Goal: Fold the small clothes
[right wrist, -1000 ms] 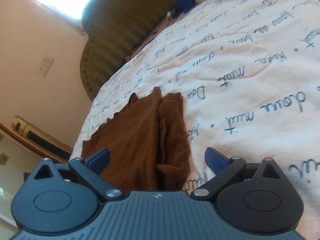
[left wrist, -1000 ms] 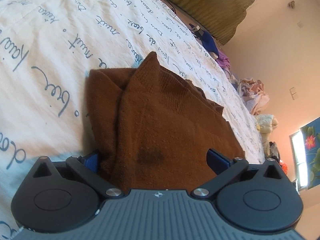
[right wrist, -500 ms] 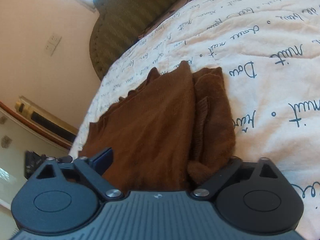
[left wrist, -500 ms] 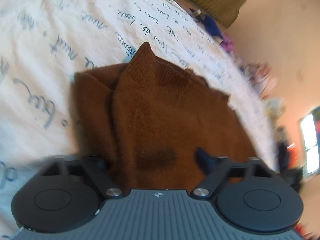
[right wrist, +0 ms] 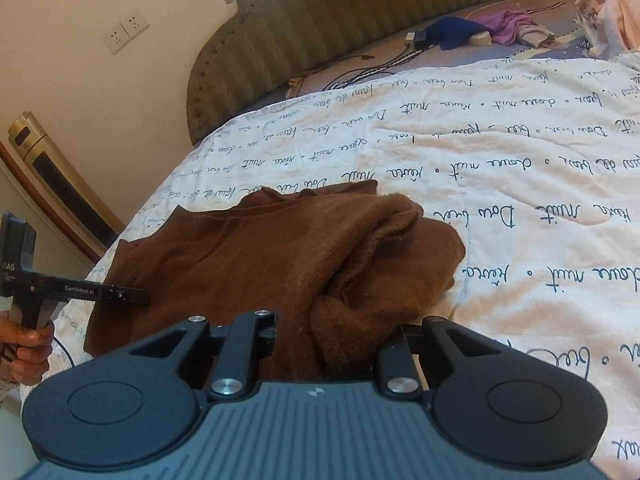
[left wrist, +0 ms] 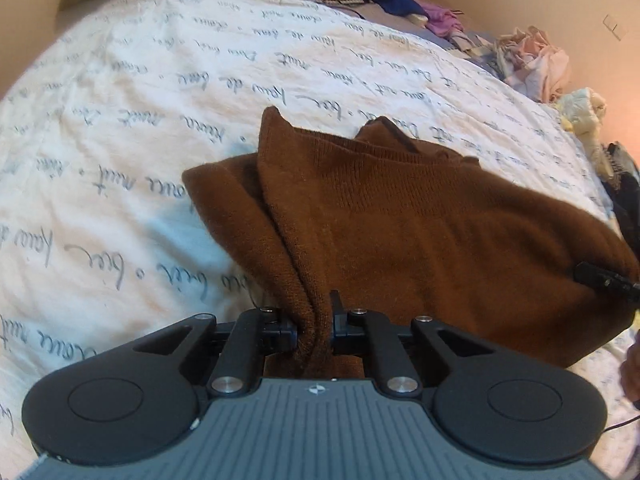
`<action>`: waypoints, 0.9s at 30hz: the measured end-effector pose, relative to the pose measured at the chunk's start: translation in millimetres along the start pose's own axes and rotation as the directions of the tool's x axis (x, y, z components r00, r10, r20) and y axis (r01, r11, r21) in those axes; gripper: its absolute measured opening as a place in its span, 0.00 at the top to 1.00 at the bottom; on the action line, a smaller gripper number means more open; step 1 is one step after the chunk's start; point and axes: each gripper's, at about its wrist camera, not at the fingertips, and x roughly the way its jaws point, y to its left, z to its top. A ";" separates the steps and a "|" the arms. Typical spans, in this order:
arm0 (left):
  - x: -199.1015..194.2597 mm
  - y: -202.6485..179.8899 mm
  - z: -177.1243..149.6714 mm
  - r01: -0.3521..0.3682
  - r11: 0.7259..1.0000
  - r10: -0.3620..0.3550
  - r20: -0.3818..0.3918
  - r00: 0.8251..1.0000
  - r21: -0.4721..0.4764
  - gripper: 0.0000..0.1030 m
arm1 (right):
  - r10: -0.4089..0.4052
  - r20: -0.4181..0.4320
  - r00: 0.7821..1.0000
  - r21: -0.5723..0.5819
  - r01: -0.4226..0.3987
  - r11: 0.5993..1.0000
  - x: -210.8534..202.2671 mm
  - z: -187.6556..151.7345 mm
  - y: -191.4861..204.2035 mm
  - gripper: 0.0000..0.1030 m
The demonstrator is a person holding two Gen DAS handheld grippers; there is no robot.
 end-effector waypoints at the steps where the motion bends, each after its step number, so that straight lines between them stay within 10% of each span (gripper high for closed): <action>1: -1.4 1.0 -1.1 0.014 1.000 -0.014 -0.011 1.000 -0.001 0.87 | -0.001 -0.004 1.000 0.003 0.001 1.000 -4.2 -3.6 0.4 0.82; 8: -4.1 10.0 -34.8 0.048 0.999 -0.048 -0.065 0.997 0.005 0.85 | 0.021 -0.029 0.999 0.082 -0.019 0.996 -30.4 -59.4 -21.1 0.79; 10: 7.2 21.2 -50.9 0.018 1.000 -0.019 -0.082 0.996 -0.011 0.82 | -0.017 -0.077 0.997 0.096 0.025 0.995 -21.4 -78.7 -33.5 0.70; 12: 9.2 36.7 -66.6 0.014 0.999 -0.017 -0.067 0.998 -0.043 0.66 | -0.059 -0.102 0.993 0.123 0.072 0.990 -22.0 -97.1 -43.8 0.41; 18: -51.9 38.2 -92.3 -0.024 1.000 0.023 0.116 0.993 0.005 0.67 | -0.183 0.133 0.974 0.056 0.177 0.983 -89.4 -112.5 -41.6 0.36; 21: -73.8 10.1 -88.4 0.084 0.996 -0.090 0.200 0.976 0.040 0.48 | -0.135 0.137 0.981 0.109 0.121 0.987 -88.2 -91.3 -47.5 0.32; 24: -66.1 -28.5 -81.5 0.155 0.981 -0.180 0.237 0.955 0.120 0.32 | -0.092 0.114 0.989 0.294 0.055 0.954 -60.8 -73.8 -82.5 0.06; 27: -27.9 -53.2 -74.0 0.152 0.976 -0.182 0.197 0.964 0.156 0.27 | 0.009 0.063 0.998 0.409 -0.034 0.912 -26.4 -65.2 -115.8 0.05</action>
